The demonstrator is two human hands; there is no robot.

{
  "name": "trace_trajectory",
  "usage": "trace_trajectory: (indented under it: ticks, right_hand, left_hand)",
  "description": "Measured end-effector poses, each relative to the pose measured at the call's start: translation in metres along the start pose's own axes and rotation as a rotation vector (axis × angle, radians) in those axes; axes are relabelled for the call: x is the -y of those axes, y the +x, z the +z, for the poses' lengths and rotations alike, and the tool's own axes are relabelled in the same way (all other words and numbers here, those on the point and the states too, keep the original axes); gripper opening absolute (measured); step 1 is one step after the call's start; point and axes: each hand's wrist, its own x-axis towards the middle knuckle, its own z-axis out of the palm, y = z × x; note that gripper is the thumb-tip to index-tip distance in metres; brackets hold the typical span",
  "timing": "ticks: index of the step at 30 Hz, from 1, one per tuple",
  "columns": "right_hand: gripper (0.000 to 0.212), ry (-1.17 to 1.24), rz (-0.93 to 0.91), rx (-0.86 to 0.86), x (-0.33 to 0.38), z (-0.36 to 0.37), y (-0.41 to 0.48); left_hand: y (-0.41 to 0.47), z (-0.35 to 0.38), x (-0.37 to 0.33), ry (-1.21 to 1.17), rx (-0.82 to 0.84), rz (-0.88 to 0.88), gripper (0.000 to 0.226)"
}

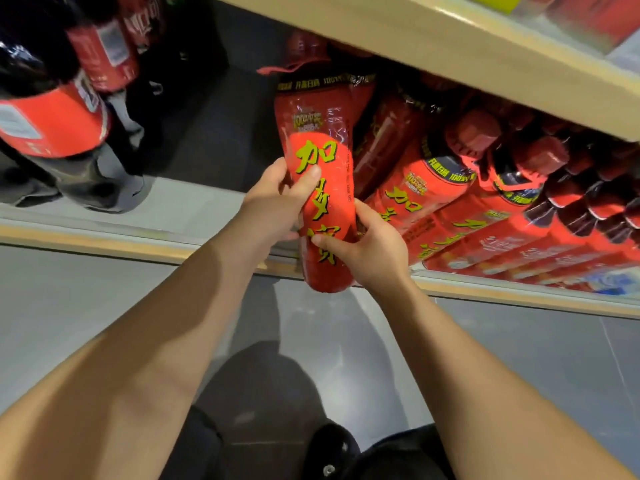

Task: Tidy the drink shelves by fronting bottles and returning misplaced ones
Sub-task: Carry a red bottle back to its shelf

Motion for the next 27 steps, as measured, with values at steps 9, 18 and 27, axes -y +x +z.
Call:
trace_trajectory:
  ticks: [9, 18, 27]
  right_hand:
    - [0.052, 0.08, -0.007, -0.105, 0.006, 0.031, 0.019]
    - [0.054, 0.269, 0.101, 0.061, -0.004, 0.041, 0.019]
    - [0.068, 0.4, 0.177, 0.251, -0.031, 0.032, 0.014]
  left_hand:
    - [0.006, -0.002, -0.006, 0.106, -0.147, 0.188, 0.011]
    - [0.017, 0.007, 0.009, 0.089, -0.171, 0.212, 0.025]
    - [0.027, 0.017, 0.027, 0.155, -0.048, 0.273, 0.04]
